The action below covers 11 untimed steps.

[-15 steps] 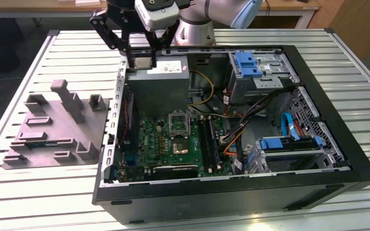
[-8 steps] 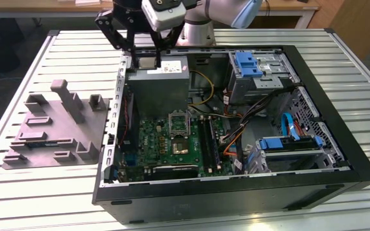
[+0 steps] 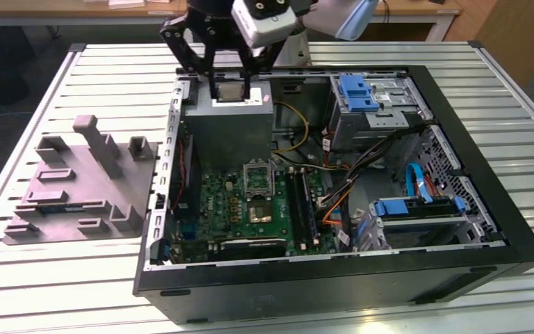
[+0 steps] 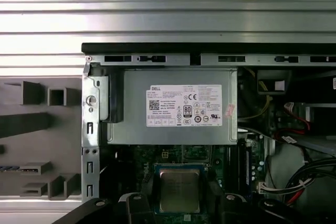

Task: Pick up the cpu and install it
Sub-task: 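Pick up the cpu and move it towards the insertion slot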

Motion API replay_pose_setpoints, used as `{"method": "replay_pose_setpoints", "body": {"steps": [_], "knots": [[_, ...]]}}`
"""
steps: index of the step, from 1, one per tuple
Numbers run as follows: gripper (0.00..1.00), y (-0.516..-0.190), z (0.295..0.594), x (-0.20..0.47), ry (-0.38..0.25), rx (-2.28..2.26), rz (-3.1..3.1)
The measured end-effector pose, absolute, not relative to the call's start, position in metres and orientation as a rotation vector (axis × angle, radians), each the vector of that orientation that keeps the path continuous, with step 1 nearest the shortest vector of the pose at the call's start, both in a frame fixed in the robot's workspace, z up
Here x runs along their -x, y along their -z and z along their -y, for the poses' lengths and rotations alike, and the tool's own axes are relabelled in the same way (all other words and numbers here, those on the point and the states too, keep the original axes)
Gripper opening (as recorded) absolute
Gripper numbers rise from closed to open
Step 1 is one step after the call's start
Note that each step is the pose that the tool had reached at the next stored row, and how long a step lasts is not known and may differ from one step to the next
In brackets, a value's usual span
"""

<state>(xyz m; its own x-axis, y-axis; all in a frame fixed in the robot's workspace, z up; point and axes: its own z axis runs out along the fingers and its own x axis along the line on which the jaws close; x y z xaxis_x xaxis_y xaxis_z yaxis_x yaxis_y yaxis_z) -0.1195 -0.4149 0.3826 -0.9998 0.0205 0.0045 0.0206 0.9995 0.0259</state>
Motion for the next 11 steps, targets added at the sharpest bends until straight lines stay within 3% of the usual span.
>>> {"method": "replay_pose_setpoints", "body": {"steps": [11], "knots": [[0.47,-0.376,0.415,0.072,0.039,0.033,3.137]]}}
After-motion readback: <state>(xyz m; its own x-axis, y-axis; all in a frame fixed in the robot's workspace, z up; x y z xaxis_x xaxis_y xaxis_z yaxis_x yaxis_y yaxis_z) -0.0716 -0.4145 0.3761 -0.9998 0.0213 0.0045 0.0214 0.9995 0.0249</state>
